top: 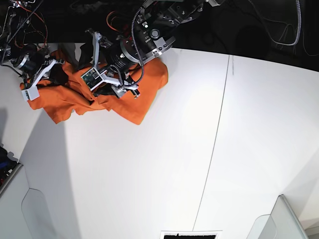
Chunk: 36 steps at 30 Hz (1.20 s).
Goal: Layout the t-shirt on the table in an organized manner, then fold the t-shirt properly
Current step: 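Drag the shirt end back outward with the left gripper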
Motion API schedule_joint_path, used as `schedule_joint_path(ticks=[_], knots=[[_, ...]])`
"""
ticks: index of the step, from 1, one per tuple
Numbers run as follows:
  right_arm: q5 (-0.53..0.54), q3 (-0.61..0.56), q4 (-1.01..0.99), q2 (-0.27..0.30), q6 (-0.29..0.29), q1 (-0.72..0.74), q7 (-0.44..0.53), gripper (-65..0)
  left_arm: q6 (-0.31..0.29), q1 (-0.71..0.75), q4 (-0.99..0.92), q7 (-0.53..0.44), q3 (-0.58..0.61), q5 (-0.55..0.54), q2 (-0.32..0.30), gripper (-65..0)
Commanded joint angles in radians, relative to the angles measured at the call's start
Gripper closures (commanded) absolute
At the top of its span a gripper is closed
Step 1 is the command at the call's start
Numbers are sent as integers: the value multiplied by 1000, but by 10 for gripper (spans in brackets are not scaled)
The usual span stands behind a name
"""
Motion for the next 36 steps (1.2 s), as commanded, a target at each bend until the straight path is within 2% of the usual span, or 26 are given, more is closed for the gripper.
schedule_joint_path(ticks=[1,4,5,6,8,9,13,15,17,20,25,28,32,34,36], knots=[[-51,3,1,13,-9,-1,-25,0,31,-23,18,-32,-2,16,13,-453],[-50,3,1,13,-9,0,-24,0,53,-50,18,-32,-9,51,13,-450],[-48,3,1,13,-9,0,-24,0,53,-56,18,-32,-9,66,13,-424],[-46,3,1,13,-9,0,-24,0,53,-61,18,-32,-9,82,13,-342],[-47,3,1,14,-9,0,-24,0,53,-63,18,-25,-9,105,11,-81],[-47,3,1,14,-9,-1,-24,0,53,-63,18,-25,-9,110,10,0],[-47,3,1,14,-9,0,-24,0,57,-63,18,-24,-12,173,10,0],[-47,3,1,14,-9,0,-24,0,101,-64,20,-24,-45,199,10,0],[-47,3,1,14,-9,0,-23,0,109,-67,26,-22,-109,203,2,0],[-47,3,1,14,-9,-1,-23,0,138,-68,55,-21,-252,201,-47,0],[-47,3,1,14,-9,0,-17,0,140,-67,86,-9,-520,89,-158,0],[-47,3,1,14,-9,0,-13,0,138,-56,85,16,-657,21,-204,0],[-47,3,1,13,-9,0,-8,0,106,-8,87,42,-792,-87,-219,0],[-48,3,1,14,-9,0,-8,0,71,27,87,55,-831,-143,-219,0],[-51,3,1,14,-9,0,-8,0,67,66,87,49,-855,-200,-218,0]])
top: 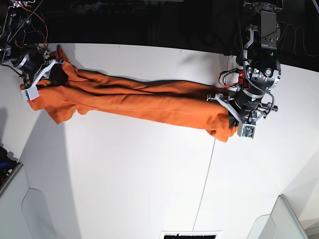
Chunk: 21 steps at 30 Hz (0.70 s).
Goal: Layout the t-shirt on the table in an organized manner, then fold the t-shirt properly
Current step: 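Drag the shirt end back outward with the left gripper, then release the shirt end with the left gripper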
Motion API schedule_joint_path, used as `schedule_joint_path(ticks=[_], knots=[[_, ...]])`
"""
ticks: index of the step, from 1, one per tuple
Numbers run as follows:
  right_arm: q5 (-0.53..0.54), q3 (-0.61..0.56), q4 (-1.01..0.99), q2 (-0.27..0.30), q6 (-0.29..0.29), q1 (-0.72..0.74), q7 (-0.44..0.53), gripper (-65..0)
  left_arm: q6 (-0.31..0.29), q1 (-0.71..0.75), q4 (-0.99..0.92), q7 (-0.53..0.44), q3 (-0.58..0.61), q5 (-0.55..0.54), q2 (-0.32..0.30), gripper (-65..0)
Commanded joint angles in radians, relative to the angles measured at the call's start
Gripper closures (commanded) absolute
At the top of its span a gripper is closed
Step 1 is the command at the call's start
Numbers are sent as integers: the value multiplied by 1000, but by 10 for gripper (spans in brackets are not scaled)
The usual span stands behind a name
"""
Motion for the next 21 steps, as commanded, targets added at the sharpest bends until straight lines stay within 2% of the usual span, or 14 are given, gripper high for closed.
schedule_joint_path(ticks=[1,4,7,8,9,12,15,19,21], knots=[[-45,3,1,14,-9,0,-22,0,-13,7,21,-31,-11,-26,1,0],[-45,3,1,14,-9,0,-21,0,-61,38,20,-61,-14,-80,33,-18],[-45,3,1,14,-9,0,-16,0,-68,32,20,-90,-14,-80,50,-286],[-45,3,1,14,-9,0,-16,0,-67,24,20,-98,-15,-78,49,-351],[-45,3,1,14,-9,0,-16,0,-67,12,20,-97,-23,-74,49,-385],[-45,3,0,14,-9,0,-19,0,-67,-31,22,-68,-77,-76,49,-389],[-45,3,1,14,-9,0,-19,0,-67,-60,41,-56,-190,-118,49,-389],[-44,3,1,14,-9,0,-18,0,-68,-62,64,2,-377,-329,49,-389],[-44,3,1,14,-9,0,-18,0,-68,-55,64,25,-446,-388,52,-389]])
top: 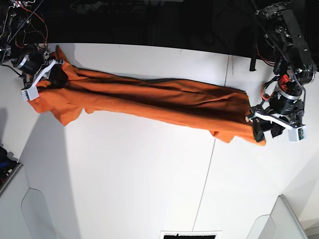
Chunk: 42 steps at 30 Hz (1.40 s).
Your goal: Layout the t-shirt on the table in an organized manner, then fold the t-shirt properly
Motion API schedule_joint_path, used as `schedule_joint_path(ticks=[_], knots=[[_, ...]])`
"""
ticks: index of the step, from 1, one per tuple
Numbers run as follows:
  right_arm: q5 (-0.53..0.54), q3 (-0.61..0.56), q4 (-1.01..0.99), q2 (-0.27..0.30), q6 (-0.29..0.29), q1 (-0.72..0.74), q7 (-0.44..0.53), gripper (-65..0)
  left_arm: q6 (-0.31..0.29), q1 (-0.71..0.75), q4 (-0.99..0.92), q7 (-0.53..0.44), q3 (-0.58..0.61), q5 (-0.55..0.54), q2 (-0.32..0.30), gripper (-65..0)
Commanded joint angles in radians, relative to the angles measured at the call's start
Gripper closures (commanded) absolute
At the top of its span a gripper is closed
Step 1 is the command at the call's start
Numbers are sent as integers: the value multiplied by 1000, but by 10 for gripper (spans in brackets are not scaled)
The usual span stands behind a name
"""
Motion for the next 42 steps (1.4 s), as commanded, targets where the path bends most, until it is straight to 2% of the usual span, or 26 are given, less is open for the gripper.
schedule_joint_path(ticks=[1,4,10,16,21,26,27,29,30,31,35,36,37,39,42], knots=[[-38,3,2,14,-9,0,-25,0,2,-5,17,-29,-31,-19,-3,-389],[-42,3,2,14,-8,0,-26,0,5,5,17,-23,-79,-67,2,-389],[-56,3,-2,14,-9,0,-25,0,3,34,16,-24,-40,-74,8,-389],[56,12,21,13,-9,3,-25,0,1,37,16,-35,48,-17,7,-389],[56,51,119,14,-9,2,-31,0,0,42,-23,-42,113,47,3,-389],[69,66,162,13,-9,3,-45,0,0,42,-111,-47,134,51,2,-389],[72,66,165,14,-9,3,-45,-54,0,42,-126,-47,134,49,2,-389],[83,66,176,14,-7,8,-44,-229,0,42,-153,-47,134,49,1,-389],[94,66,186,13,-2,13,-44,-276,0,42,-164,-47,134,48,1,-389],[103,66,195,12,1,23,-44,-286,0,42,-174,-47,134,45,1,-389],[124,56,230,-23,0,115,-45,-280,-4,42,-185,-45,134,31,1,-389],[125,45,230,-38,0,146,-45,-251,-19,42,-185,-45,134,21,1,-389],[124,28,230,-57,0,176,-45,-194,-35,42,-185,-44,134,8,-2,-389],[120,-26,226,-109,0,230,-45,-13,-66,42,-185,-31,134,-25,-14,-389],[80,-158,201,-202,0,290,-32,0,-79,42,-185,-26,134,-37,-37,-389]])
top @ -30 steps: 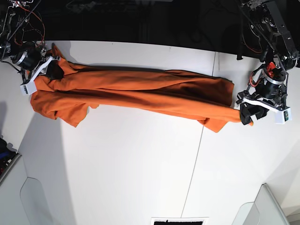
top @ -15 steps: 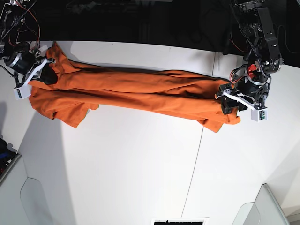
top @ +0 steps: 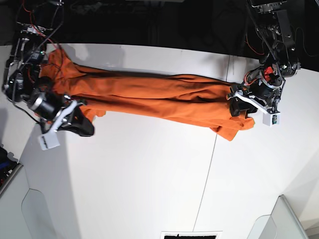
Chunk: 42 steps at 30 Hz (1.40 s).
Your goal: Layout the t-shirt on the table in an organized manner, then fold the t-shirt properly
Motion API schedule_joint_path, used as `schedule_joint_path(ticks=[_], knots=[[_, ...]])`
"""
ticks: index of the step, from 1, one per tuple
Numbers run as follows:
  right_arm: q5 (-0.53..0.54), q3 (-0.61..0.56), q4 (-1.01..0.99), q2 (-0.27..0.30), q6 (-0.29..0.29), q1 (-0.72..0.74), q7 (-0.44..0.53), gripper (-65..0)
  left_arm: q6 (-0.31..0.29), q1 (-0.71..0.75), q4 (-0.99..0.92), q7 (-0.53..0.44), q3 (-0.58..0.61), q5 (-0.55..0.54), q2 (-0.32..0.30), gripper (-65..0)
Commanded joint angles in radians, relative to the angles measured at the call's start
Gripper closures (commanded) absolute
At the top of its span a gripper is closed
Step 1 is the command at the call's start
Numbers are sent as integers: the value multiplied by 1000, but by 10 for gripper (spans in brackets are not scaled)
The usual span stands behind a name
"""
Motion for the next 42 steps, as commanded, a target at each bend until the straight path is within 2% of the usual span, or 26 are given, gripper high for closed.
schedule_joint_path(ticks=[1,3,6,9,12,14,16,24,28,32,42], knots=[[3,-48,-1,-29,7,33,39,0,-7,-10,16,-18,-3,-19,-20,-389],[-58,-155,-48,-91,7,61,81,0,-15,-10,16,-17,-3,-24,-31,-389],[-192,-313,-151,-169,7,96,196,0,-36,-10,16,-12,-3,-41,-38,-389],[-359,-459,-309,-220,6,146,302,0,-59,-6,16,-6,-3,-62,-39,-389],[-452,-575,-507,-245,-21,214,308,0,-70,-2,16,-2,-5,-76,-39,-389],[-453,-612,-612,-241,-23,237,327,0,-71,-3,16,-1,-9,-91,-48,-389],[-454,-610,-656,-233,-23,240,330,0,-97,-3,16,0,-19,-111,-71,-389],[-422,-598,-651,-127,-23,206,322,0,-149,-2,16,11,-178,-212,-152,-389],[-408,-597,-647,-110,-23,207,322,0,-149,1,16,22,-197,-212,-192,-389],[-405,-597,-647,-105,-22,209,282,0,-148,0,16,8,-202,-175,-203,-389],[-337,-597,-604,-77,-19,206,277,0,-149,1,12,8,-199,-195,-194,-389]])
